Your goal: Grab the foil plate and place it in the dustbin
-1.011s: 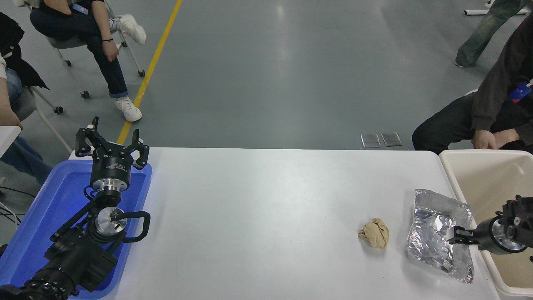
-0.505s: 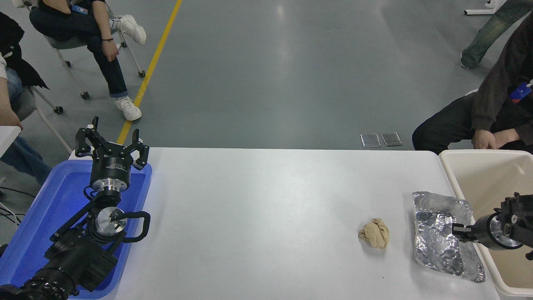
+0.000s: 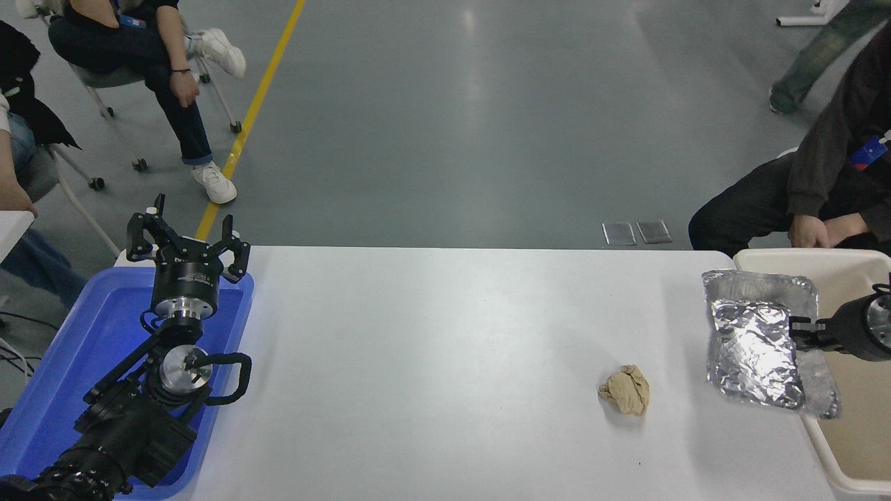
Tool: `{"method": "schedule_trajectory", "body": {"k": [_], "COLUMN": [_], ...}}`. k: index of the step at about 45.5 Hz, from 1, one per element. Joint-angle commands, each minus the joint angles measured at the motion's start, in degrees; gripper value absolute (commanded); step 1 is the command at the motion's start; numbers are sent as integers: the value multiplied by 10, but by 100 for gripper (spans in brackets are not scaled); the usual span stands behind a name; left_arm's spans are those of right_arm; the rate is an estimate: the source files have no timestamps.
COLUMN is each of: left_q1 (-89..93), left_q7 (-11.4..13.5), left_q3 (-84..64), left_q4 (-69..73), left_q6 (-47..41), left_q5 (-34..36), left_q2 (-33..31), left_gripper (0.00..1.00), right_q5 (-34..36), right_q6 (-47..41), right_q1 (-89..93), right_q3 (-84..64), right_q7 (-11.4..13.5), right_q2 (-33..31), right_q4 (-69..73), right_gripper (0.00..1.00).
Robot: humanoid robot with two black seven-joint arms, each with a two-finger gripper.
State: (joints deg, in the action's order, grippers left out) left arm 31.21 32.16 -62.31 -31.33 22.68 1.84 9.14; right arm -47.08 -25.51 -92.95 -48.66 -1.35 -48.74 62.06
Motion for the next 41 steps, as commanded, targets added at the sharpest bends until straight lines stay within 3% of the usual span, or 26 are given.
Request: {"method": "schedule_trajectory", "body": {"k": [1, 18, 41], "left_q1": [0, 0, 0], "left_q7": [0, 0, 0], "left_q3": [0, 0, 0], "left_q4": [0, 0, 0], "left_q6": [0, 0, 0], "left_q5": [0, 0, 0], "left_q2": [0, 0, 0], "left_gripper": [99, 99, 99], "right_q5": [1, 3, -8], "right_q6": [-56, -109, -113], "right_q1": [-301, -411, -391], "right_q3": [-204, -247, -266], "right_q7": [-1, -1, -2], "right_q2": [32, 84, 59], "right_q4": [117, 151, 139], "right_gripper": [0, 0, 0]}}
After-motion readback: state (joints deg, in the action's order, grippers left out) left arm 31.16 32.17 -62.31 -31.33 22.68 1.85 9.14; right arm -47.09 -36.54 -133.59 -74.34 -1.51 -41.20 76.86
